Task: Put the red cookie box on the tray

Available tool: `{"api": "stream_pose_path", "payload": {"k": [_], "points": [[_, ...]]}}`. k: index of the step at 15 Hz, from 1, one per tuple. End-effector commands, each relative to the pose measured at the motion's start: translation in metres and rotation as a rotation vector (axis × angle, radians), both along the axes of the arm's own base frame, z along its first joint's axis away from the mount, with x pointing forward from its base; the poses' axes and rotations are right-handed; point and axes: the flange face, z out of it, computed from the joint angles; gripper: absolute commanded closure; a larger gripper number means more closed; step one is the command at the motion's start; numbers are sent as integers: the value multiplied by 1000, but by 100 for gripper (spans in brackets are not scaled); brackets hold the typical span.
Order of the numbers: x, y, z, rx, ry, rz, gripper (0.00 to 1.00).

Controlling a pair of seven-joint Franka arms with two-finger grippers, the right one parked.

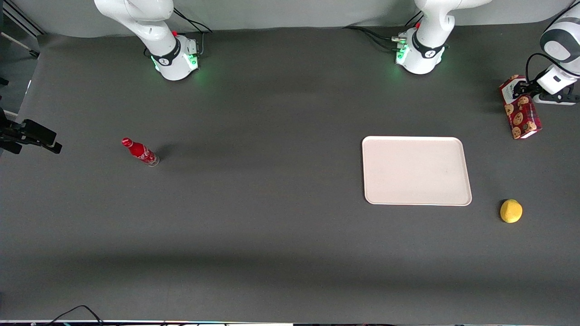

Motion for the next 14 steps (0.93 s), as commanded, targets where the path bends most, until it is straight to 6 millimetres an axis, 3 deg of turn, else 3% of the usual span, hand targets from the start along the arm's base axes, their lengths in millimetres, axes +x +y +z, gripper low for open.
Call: {"api": "stream_pose_path", "payload": {"k": [1,5,7,11,13,14], "points": [[1,4,2,0,-11,-16,100],[15,14,23,-27,14,-19,100],[37,23,62,-60,21,-28,100],[120,7,172,-116,53,-9,100],[151,-20,218,-112,80,38,100],[167,-46,238,-96,81,67,100]]}}
